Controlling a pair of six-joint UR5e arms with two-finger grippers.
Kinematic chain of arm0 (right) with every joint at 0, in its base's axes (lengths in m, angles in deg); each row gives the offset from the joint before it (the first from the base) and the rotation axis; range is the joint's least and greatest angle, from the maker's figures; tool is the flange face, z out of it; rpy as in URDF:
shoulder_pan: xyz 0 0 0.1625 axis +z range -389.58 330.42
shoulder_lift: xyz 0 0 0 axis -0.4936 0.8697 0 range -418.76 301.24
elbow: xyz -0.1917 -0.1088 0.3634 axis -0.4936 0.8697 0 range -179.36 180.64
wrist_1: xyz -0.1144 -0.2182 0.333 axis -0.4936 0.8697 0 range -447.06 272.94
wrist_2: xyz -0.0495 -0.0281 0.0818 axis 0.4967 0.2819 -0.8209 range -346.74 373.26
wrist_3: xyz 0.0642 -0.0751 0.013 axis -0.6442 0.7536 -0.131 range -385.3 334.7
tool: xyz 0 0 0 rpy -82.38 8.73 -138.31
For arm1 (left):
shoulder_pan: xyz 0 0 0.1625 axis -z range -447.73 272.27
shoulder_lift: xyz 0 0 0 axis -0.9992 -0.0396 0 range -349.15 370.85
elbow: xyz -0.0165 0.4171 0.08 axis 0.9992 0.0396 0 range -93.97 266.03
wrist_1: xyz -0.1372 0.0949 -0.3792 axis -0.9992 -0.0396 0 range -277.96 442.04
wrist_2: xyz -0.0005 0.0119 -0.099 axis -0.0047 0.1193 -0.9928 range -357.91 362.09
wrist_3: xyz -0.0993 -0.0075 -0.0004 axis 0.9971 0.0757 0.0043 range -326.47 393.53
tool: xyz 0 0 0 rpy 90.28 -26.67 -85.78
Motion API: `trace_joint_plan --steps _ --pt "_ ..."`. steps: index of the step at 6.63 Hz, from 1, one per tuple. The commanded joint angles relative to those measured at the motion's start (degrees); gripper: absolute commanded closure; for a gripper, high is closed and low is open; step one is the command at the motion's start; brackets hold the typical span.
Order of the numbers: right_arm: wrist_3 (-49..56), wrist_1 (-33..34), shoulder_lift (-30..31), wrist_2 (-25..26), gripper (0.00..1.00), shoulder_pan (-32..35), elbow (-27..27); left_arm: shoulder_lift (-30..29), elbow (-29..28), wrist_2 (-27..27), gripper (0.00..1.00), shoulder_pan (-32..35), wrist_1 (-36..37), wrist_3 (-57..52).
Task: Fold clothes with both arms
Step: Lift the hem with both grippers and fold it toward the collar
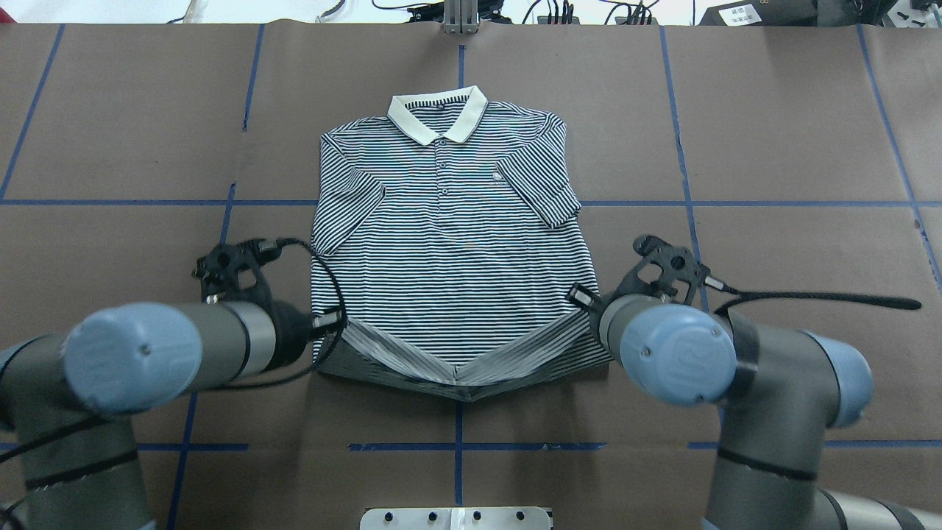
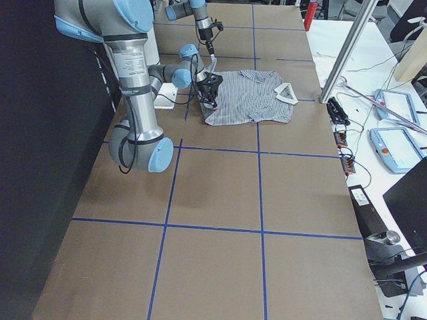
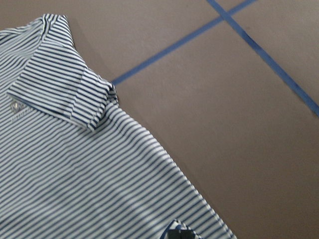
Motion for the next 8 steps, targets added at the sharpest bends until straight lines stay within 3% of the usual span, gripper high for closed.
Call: trace_joint_plan --steps 1,2,5,6,8 --pt "8.80 -2.39 -9.52 -5.77 1.00 11.71 13.99 -9.23 -14.55 0.13 1.00 10.51 -2.71 -8.10" --pt "9.43 -9.46 -13.66 -6.06 1.00 14.03 23.73 -10.49 -19.58 0.13 1.00 14.30 -6.21 -11.01" --pt "12.51 -15.31 -24.56 -7.73 1.00 19.84 43.01 -12.69 -34.62 0.48 1.00 18.20 -18.95 -14.20" --pt "12.60 -20.29 -25.99 -7.73 1.00 20.98 48.82 -13.39 -37.10 0.57 1.00 18.46 -19.43 -14.20" --pt "12.69 -21.83 -29.77 -7.73 1.00 21.17 54.30 -14.62 -38.69 0.65 1.00 18.55 -20.49 -14.20"
